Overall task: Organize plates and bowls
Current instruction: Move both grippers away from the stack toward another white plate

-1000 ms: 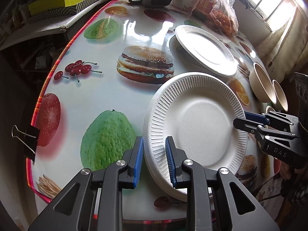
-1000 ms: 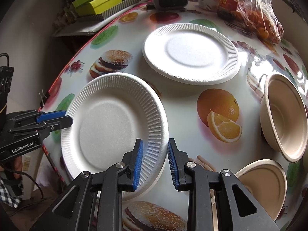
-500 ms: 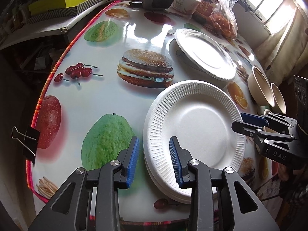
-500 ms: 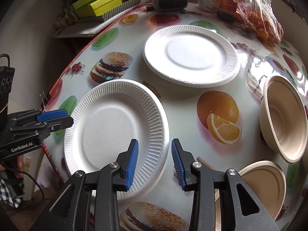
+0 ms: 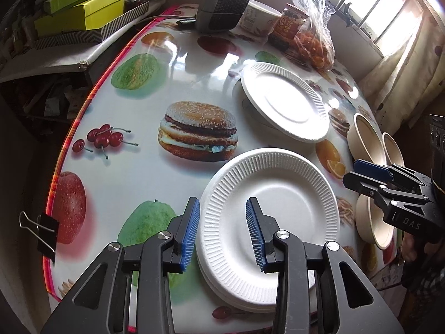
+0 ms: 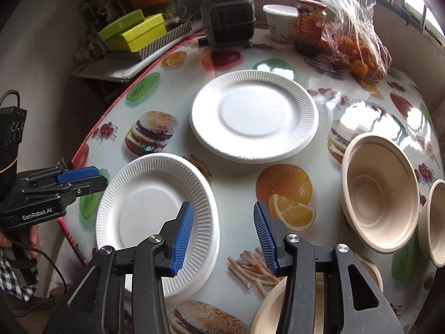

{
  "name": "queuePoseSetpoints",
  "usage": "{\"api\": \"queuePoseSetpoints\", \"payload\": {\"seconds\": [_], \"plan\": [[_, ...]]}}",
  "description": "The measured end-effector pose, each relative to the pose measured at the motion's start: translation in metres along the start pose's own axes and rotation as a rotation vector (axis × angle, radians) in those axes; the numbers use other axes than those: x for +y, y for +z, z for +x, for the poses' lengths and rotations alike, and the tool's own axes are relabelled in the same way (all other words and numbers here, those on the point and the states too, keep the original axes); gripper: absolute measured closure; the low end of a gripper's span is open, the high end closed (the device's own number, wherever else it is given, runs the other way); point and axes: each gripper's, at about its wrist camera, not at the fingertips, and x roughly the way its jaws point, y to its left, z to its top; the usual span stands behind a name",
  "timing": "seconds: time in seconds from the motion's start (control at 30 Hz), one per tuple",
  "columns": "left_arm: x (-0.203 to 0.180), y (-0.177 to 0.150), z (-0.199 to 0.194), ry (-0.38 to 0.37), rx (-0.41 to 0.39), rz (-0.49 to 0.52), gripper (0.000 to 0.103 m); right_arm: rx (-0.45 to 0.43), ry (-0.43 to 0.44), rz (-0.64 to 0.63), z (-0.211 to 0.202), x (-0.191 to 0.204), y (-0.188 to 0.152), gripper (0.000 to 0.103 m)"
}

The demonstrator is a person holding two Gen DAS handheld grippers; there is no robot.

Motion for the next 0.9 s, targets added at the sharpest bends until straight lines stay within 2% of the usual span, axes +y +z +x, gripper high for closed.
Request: {"api": "queuePoseSetpoints", "payload": {"seconds": [0.33,0.47,0.9], "plan": [[-0.007,0.045,0.002,-0.027,-0.037,0.004,0.067,-0.086,-0.036,0.047,-0.025,-0.041,0.035,0.058],[-0.008,0.062,0.007,-0.027,-0.039,-0.004,0.067,-0.082,-0.053,0.06,-0.022,-0.058,0.048,0.058],[-0.016,0.108,0.04,-0.051,-0.003,-0.017,0.067,-0.025,0.015,0.147,0.015,-0.109,0.093,0.058]]}}
